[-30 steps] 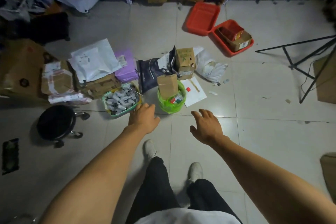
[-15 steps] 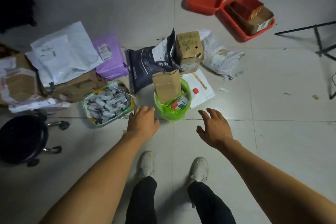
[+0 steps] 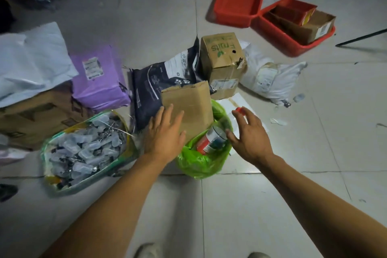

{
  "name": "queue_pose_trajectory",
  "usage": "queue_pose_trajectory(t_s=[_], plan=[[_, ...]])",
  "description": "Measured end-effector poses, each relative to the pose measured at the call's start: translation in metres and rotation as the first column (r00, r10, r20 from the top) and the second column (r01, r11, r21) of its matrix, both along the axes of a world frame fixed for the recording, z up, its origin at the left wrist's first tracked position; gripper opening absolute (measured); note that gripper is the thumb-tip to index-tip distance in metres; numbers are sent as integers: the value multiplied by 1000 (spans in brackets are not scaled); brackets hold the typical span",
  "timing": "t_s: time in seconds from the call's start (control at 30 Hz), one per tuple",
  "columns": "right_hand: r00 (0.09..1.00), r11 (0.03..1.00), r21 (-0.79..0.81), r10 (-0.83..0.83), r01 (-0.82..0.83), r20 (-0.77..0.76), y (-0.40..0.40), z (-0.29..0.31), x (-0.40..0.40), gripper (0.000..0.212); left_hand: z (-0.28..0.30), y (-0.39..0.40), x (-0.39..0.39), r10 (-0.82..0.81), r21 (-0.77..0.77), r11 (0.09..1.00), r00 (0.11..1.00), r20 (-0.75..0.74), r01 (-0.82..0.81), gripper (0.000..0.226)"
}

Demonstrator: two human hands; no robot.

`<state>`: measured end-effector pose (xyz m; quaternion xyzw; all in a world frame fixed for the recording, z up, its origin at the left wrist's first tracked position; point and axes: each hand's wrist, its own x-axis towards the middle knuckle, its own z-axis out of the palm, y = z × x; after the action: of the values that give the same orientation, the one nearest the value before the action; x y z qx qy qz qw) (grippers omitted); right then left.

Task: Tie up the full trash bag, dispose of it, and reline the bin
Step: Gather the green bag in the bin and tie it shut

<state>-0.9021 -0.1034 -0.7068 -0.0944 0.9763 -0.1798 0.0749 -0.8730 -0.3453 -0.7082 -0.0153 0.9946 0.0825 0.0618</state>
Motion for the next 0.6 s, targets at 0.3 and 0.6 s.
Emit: queue_pose_trajectory(t_s=[0.3, 0.6], plan=[[971, 978, -206, -10, -41, -240, -22, -58, -34, 64, -66, -7, -42, 45, 98, 995, 961, -273, -19, 58], [886, 926, -143, 278, -350, -370, -60, -70, -24, 66, -77, -4, -32, 29, 109, 994, 941, -336, 8, 57]])
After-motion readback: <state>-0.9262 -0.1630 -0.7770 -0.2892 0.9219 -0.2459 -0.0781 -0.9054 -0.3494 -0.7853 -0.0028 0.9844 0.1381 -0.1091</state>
